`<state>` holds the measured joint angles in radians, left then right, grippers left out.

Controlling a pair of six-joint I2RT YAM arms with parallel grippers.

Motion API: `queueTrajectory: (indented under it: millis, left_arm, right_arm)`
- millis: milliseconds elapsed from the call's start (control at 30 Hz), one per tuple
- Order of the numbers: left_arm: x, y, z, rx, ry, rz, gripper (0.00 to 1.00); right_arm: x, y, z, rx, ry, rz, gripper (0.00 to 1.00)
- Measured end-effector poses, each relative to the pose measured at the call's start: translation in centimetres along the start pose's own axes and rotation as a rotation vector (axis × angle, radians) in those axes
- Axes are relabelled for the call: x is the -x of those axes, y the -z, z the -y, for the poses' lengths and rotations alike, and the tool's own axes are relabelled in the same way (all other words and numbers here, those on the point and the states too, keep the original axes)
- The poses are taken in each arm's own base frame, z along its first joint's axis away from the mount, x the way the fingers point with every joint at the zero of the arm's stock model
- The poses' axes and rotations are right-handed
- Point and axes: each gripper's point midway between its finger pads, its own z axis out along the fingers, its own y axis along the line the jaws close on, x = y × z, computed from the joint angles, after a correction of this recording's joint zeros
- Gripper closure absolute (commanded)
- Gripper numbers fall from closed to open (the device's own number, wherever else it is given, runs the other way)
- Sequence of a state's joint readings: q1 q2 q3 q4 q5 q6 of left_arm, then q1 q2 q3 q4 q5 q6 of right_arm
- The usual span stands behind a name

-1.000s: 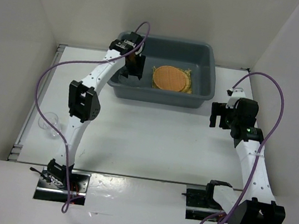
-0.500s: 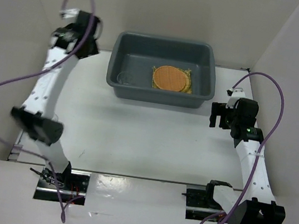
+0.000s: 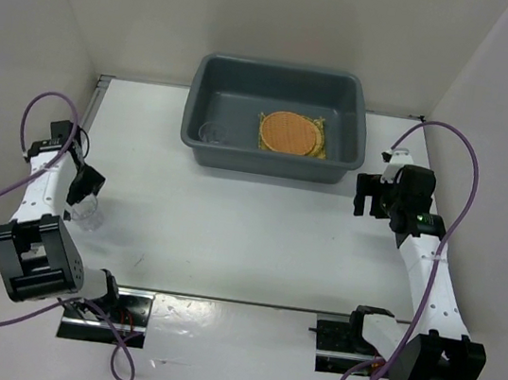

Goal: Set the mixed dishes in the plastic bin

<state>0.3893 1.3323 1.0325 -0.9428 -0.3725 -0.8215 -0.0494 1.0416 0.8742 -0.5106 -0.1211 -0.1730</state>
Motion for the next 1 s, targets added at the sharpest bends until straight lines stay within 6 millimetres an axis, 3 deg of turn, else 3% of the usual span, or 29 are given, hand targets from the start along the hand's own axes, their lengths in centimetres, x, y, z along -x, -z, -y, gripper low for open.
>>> queueTrajectory:
  millis: [300,567,700,800,833,867,900,1000]
  left_arm:
    - [0.1,-2.1,2.8,-0.079,0.018,-0.052,0.0]
    - [0.5,-2.3,3.8,-0.119,0.021,-0.041,0.04]
    - [0.4,-3.2,4.5,-0.134,-0.009,-0.057,0.24]
    - [0.1,-4.0,5.1,-0.147,-0.042,-0.075,0.48]
    - [0.1,-4.2,5.3,-0.151,-0.054,-0.078,0.57]
    - [0.0,-4.3,5.4,-0.153,-0.063,-0.083,0.85]
    - [0.0,-4.5,5.4,-0.152,-0.068,-0.086,0.97]
    - [0.4,-4.5,5.7,-0.153,-0.087,-0.085,1.0]
  right_arm:
    - [0.0,-0.1,0.0,0.001,0.001,-0.001,0.02]
    - [-0.3,-0.4,0.0,0.003,-0.001,-0.016,0.02]
    - [-0.3,-0.4,0.0,0.003,-0.001,-0.016,0.02]
    - [-0.3,-0.4,0.0,0.003,-0.001,-0.016,0.02]
    - [-0.3,-0.4,0.0,0.003,-0.001,-0.016,0.02]
    - [-0.3,-0.4,0.0,0.003,-0.001,-0.016,0.02]
    - [-0.3,-0.4,0.0,0.003,-0.001,-0.016,0.02]
    - [-0.3,-0.4,0.0,0.003,-0.001,-0.016,0.02]
